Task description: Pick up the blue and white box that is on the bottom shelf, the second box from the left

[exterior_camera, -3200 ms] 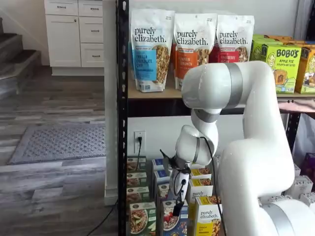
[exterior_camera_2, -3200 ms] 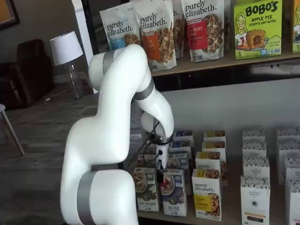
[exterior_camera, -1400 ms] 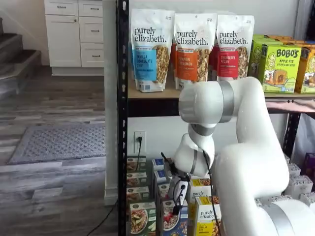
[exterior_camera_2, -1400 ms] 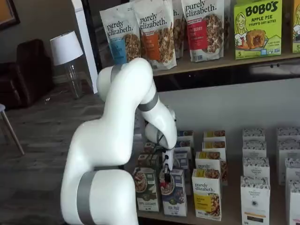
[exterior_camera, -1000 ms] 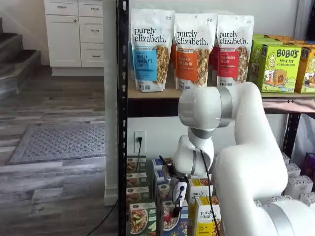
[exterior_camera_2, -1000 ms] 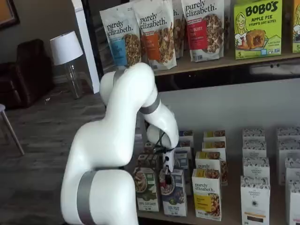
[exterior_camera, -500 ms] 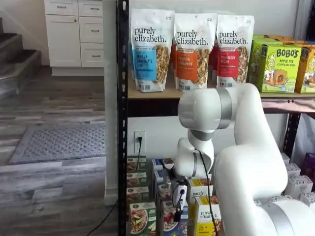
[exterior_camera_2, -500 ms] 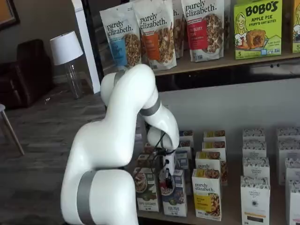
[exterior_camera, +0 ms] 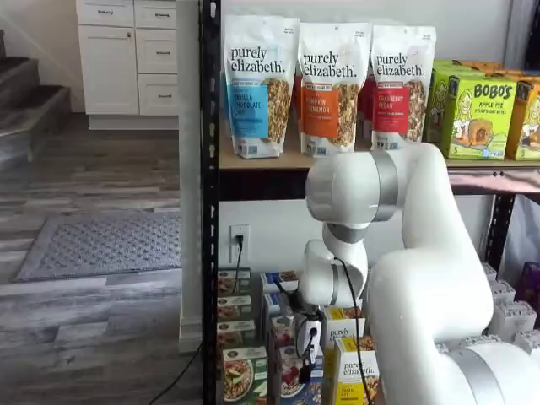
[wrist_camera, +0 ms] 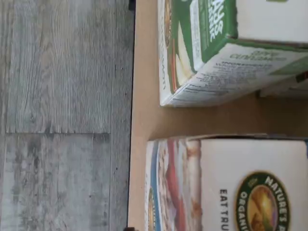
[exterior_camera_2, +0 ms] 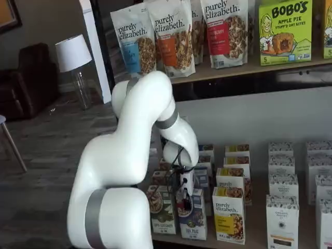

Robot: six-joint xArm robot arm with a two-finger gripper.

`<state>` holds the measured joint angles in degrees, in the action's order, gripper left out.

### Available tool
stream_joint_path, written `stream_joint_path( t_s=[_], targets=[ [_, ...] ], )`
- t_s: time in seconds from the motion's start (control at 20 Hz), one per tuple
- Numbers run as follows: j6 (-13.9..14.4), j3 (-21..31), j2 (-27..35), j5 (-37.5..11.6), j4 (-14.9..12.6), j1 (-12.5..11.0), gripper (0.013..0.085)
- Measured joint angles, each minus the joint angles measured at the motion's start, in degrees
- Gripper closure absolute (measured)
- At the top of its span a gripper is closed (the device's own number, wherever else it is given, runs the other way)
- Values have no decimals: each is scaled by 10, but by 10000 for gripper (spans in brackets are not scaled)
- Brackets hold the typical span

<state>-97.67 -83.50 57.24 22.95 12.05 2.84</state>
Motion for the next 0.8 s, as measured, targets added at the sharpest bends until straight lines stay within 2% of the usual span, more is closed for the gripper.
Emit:
stream_joint_path(
  t_s=[0.15, 0.25, 0.3, 0.45, 0.5, 0.55, 0.8],
  targets=[
    [-1, -1, 0, 4, 2, 0, 170],
    [-4, -2, 0, 6, 4, 0, 250],
    [-4, -2, 0, 7, 5, 0, 250],
    [-4, 0, -2, 7, 3, -2, 330],
    [-4, 1, -2, 8, 3, -2, 330],
    [-5, 1, -3, 8, 4, -2, 370],
    [-4, 5, -5, 5, 1, -4, 370]
  ],
)
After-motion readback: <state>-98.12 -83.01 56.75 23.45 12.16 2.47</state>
